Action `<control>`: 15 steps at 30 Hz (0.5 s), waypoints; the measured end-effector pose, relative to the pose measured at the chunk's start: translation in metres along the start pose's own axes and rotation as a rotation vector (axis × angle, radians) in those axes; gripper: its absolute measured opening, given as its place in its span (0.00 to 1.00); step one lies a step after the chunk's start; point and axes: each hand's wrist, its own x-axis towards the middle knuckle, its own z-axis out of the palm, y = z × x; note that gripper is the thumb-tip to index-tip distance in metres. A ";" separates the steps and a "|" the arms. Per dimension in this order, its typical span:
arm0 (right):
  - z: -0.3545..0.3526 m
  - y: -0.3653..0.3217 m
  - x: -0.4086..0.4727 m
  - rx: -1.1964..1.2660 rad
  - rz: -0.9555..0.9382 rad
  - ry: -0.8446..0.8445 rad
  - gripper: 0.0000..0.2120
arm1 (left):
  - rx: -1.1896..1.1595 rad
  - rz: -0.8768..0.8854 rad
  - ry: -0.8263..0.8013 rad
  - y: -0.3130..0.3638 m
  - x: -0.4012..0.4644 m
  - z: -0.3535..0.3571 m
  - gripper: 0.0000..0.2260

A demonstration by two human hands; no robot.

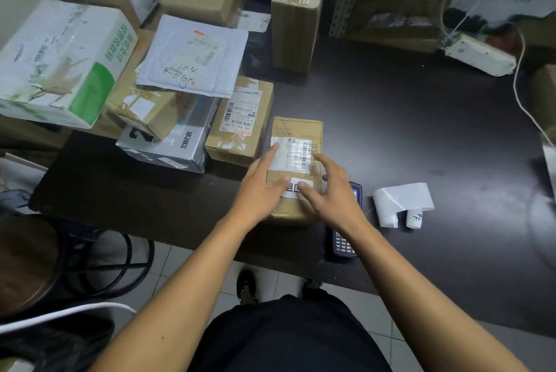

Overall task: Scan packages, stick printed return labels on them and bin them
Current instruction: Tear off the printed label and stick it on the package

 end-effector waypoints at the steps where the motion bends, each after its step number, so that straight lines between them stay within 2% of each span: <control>1: 0.000 0.000 0.001 0.021 -0.007 -0.041 0.32 | -0.022 0.005 -0.039 -0.002 0.001 0.000 0.30; 8: 0.000 0.005 0.002 0.207 0.096 -0.279 0.41 | -0.121 -0.078 -0.303 -0.019 0.015 -0.017 0.36; 15: 0.014 -0.007 -0.013 0.262 0.117 -0.187 0.42 | -0.189 -0.031 -0.373 -0.031 0.010 -0.028 0.40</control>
